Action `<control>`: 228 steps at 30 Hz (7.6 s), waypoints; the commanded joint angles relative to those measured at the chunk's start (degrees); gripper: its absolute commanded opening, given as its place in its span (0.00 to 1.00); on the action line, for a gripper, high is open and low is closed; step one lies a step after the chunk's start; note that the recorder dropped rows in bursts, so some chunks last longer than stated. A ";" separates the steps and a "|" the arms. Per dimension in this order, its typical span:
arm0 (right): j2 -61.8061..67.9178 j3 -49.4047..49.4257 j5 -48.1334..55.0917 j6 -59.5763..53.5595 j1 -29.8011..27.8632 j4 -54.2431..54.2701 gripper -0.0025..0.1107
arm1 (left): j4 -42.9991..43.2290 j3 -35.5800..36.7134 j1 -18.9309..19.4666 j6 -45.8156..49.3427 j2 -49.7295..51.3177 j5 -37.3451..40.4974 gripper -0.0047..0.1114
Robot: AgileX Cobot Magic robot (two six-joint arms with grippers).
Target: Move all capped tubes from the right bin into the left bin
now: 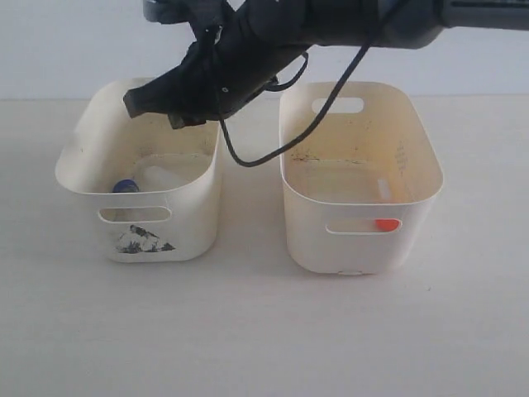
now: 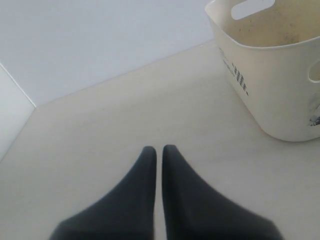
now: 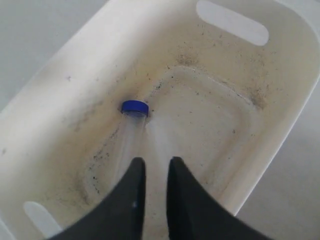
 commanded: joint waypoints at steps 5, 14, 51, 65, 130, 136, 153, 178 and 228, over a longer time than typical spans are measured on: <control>-9.57 -0.26 6.15 6.56 -1.47 -11.08 0.04 | -0.16 -0.21 -0.30 -0.54 0.03 -0.30 0.08; -13.59 -0.26 26.08 12.59 -12.87 -13.55 0.04 | -0.16 -0.21 -0.30 -0.54 0.03 -0.30 0.08; 3.25 -0.26 23.96 16.45 -21.23 -4.04 0.04 | -0.16 -0.21 -0.30 -0.54 0.03 -0.30 0.08; 8.21 -0.26 22.70 16.55 -21.23 -3.40 0.04 | -0.16 -0.21 -0.30 -0.54 0.03 -0.30 0.08; 17.84 -0.26 18.02 12.94 -21.03 5.00 0.95 | -0.16 -0.21 -0.30 -0.54 0.03 -0.30 0.08; 17.84 -0.26 18.87 12.94 -21.03 5.00 0.86 | -0.16 -0.21 -0.30 -0.54 0.03 -0.30 0.08; 17.84 -0.26 17.78 12.60 -21.03 5.23 0.69 | -0.16 -0.21 -0.30 -0.54 0.03 -0.30 0.08; 17.71 -0.26 18.40 12.02 -21.03 4.01 0.29 | -0.16 -0.21 -0.30 -0.54 0.03 -0.30 0.08; 15.20 -5.87 21.81 15.10 -21.04 1.65 0.74 | -0.16 -0.21 -0.30 -0.54 0.03 -0.30 0.08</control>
